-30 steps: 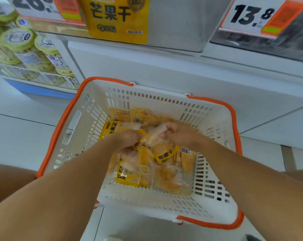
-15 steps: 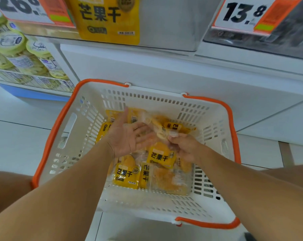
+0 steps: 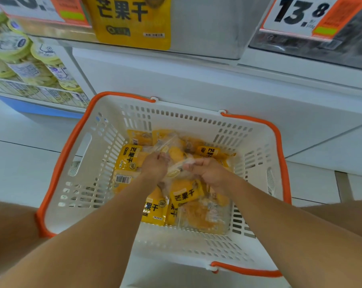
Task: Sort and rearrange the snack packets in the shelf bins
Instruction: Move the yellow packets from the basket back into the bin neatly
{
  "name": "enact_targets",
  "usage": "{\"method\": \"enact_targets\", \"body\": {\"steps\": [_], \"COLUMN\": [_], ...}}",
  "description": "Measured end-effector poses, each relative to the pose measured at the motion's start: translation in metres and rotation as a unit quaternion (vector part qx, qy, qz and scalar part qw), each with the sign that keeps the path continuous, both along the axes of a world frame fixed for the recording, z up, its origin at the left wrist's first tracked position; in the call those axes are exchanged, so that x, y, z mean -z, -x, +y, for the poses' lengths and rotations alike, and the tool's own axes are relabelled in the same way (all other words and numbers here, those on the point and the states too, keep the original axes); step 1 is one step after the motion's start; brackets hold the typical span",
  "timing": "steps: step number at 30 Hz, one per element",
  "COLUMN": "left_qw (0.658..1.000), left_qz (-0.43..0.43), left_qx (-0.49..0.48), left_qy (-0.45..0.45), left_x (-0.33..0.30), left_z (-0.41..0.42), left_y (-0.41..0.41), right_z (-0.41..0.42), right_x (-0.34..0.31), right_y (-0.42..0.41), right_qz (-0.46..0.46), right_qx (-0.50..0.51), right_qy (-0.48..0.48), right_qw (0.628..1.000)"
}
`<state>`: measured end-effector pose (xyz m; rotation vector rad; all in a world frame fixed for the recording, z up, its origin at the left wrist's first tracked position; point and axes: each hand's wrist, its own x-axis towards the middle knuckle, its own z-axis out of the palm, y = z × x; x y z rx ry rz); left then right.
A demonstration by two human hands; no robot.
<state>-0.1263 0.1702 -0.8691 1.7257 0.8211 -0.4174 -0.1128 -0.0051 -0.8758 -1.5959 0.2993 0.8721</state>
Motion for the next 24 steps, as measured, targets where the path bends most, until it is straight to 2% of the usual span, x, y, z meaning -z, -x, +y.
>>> {"method": "enact_targets", "body": {"steps": [3,4,8,10,12,14,16,17,19,20,22,24], "left_qw": [0.986,0.98,0.979,0.974,0.959,0.954,0.971,0.98,0.984,0.983,0.986,0.99], "left_qz": [0.0,0.009,0.035,0.029,0.033,0.054,0.041,0.042,0.061,0.064,0.048,0.038], "left_qx": [-0.071,-0.065,0.052,0.066,0.047,0.043,0.035,0.024,-0.003,-0.008,-0.005,-0.001], "left_qy": [0.15,0.185,0.196,0.216,0.276,0.29,0.231,0.191,0.167,0.174,0.158,0.136], "left_x": [-0.008,-0.008,-0.016,-0.021,-0.021,-0.018,-0.012,-0.007,-0.001,0.0,0.003,0.004], "left_z": [0.003,0.004,-0.007,-0.015,-0.02,-0.023,-0.022,-0.021,-0.017,-0.014,-0.007,-0.003], "left_y": [0.0,0.001,0.008,0.008,0.009,0.012,0.012,0.011,0.01,0.009,0.005,0.005], "right_z": [-0.002,-0.003,-0.004,0.004,0.012,0.021,0.024,0.021,0.004,-0.006,-0.022,-0.025], "right_x": [-0.005,-0.004,-0.004,-0.002,0.007,0.013,0.012,0.009,0.004,0.003,0.006,0.003], "right_y": [-0.015,-0.02,-0.026,-0.02,-0.015,-0.013,-0.013,-0.015,-0.02,-0.023,-0.031,-0.034], "right_qz": [-0.025,-0.014,0.035,0.086,0.115,0.105,-0.008,-0.099,-0.269,-0.318,-0.34,-0.354], "right_qx": [0.108,0.147,0.196,0.227,0.26,0.255,0.177,0.127,0.031,-0.026,-0.146,-0.204], "right_qy": [-0.017,-0.031,-0.058,-0.092,-0.103,-0.035,0.121,0.22,0.393,0.45,0.509,0.538], "right_qw": [0.994,0.989,0.978,0.966,0.953,0.961,0.977,0.962,0.879,0.834,0.777,0.737]}}
